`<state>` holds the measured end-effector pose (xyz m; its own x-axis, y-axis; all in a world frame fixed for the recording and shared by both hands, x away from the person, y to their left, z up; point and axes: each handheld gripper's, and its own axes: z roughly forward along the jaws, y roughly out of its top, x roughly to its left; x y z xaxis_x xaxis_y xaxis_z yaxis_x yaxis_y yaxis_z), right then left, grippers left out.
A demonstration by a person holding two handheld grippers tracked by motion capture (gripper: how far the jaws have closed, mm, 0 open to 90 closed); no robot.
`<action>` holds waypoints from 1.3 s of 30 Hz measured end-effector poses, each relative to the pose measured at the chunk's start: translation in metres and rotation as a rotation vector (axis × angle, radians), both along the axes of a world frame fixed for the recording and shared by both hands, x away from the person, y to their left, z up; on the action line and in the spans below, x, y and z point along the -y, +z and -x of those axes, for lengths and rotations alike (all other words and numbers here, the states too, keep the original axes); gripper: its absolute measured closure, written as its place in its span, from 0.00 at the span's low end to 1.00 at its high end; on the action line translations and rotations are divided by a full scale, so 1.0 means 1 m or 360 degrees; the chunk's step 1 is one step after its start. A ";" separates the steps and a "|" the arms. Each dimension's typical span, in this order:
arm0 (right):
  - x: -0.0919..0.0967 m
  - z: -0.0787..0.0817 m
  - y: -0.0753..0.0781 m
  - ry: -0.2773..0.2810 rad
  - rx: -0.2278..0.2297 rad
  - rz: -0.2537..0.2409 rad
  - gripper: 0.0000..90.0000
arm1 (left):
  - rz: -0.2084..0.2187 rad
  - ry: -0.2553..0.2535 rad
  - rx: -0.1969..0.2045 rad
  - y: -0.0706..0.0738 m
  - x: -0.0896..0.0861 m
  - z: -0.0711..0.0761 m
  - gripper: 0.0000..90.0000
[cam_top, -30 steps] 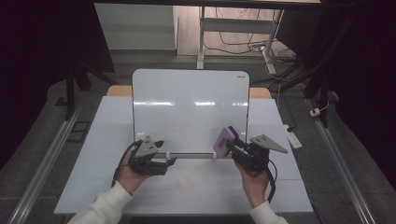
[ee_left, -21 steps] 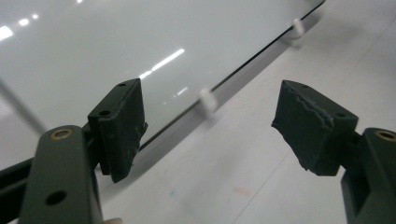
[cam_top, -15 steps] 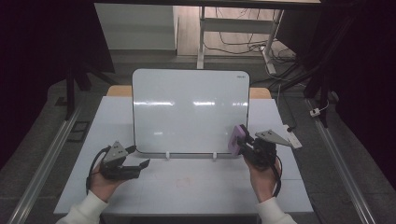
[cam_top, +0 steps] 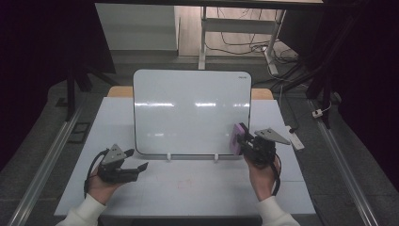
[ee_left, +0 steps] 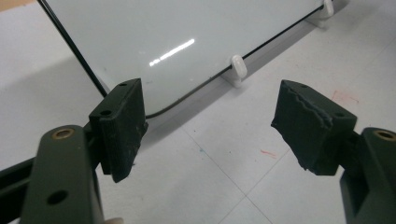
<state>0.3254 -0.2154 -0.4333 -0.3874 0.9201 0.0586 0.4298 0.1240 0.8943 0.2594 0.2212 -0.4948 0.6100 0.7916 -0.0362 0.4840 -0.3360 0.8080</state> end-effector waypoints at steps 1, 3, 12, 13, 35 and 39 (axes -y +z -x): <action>-0.002 -0.001 0.000 -0.0001 0.0005 0.0002 0.71 | -0.0003 -0.0001 -0.0004 -0.001 0.000 0.000 0.28; -0.005 -0.004 0.000 0.0002 0.0019 0.0009 0.71 | -0.0006 -0.0004 -0.0007 -0.001 0.000 0.000 0.28; -0.017 -0.017 -0.001 -0.0008 0.0067 0.0045 0.71 | 0.0000 0.0025 -0.0023 -0.003 -0.005 0.001 0.28; -0.019 -0.018 -0.001 -0.0009 0.0072 0.0057 0.71 | 0.0000 0.0028 -0.0025 -0.004 -0.006 0.001 0.28; -0.035 -0.024 -0.009 0.0070 0.0211 0.0226 0.57 | -0.0002 0.0066 -0.0038 -0.008 -0.013 0.005 0.28; -0.029 -0.020 -0.007 0.0142 0.0221 0.0212 0.48 | 0.0000 0.0067 -0.0037 -0.008 -0.014 0.005 0.28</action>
